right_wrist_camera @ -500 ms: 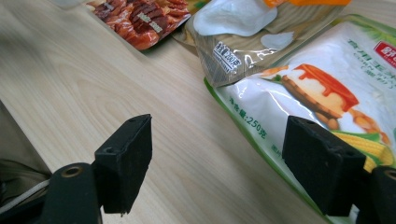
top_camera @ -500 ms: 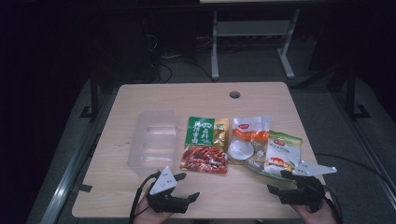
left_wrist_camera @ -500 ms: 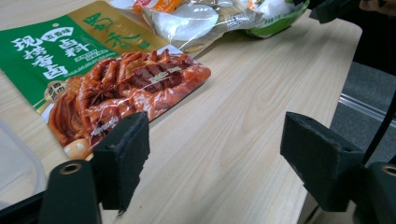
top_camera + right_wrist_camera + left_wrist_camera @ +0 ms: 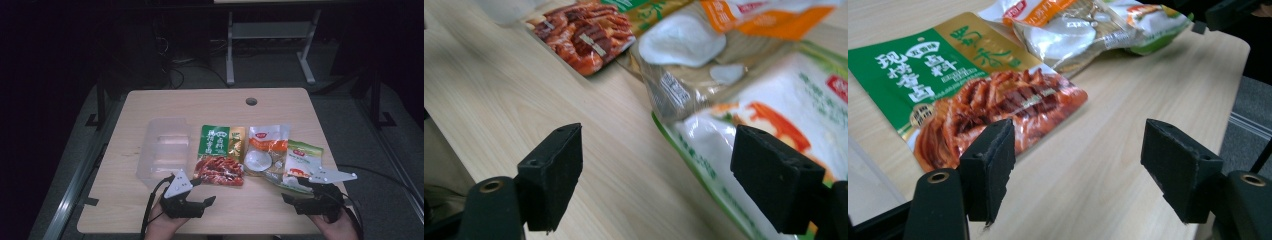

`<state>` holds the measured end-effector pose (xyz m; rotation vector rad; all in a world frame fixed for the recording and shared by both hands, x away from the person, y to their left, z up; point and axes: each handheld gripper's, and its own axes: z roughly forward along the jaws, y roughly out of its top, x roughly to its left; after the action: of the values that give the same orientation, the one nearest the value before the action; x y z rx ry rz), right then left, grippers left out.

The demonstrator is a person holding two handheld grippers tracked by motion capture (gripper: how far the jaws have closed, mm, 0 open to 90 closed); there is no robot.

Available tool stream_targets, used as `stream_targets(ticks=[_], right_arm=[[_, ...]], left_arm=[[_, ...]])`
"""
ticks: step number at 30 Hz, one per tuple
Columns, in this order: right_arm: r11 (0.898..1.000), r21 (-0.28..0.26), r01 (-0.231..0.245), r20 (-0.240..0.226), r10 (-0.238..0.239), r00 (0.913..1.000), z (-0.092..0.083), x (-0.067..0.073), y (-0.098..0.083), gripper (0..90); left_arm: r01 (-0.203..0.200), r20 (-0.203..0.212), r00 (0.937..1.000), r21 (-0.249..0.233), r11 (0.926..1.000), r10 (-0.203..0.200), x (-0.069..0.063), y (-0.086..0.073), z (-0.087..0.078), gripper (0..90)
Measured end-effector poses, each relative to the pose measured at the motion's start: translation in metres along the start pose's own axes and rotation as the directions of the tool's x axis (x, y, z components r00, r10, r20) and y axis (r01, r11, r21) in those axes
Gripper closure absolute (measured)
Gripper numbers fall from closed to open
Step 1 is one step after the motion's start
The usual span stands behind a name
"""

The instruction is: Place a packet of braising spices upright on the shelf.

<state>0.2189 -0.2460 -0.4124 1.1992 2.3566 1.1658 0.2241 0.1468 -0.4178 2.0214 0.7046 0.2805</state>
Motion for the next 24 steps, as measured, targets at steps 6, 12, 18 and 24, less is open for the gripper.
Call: stream_targets(ticks=[6,12,18,24], right_arm=[[1.000,0.002,0.018,-0.011,-0.018,0.9998,0.002,0.004,0.021,18.0],[1.000,0.018,0.009,-0.012,-0.009,0.9999,0.010,0.005,0.064,16.4],[0.998,0.045,0.036,-0.029,-0.035,0.9990,0.024,0.003,0.098,16.3],[0.996,0.077,0.049,-0.043,-0.045,0.9980,0.042,-0.002,0.133,16.3]], left_arm=[[0.002,-0.009,1.0000,0.018,0.9998,-0.002,0.002,0.016,0.014,34.1],[-0.007,-0.030,0.9995,0.049,0.9988,0.009,0.003,0.030,0.034,40.5],[0.023,-0.070,0.9974,0.060,0.9980,-0.018,0.010,0.035,0.049,45.7],[0.043,-0.098,0.9945,0.080,0.9959,-0.035,0.013,0.030,0.060,52.7]])
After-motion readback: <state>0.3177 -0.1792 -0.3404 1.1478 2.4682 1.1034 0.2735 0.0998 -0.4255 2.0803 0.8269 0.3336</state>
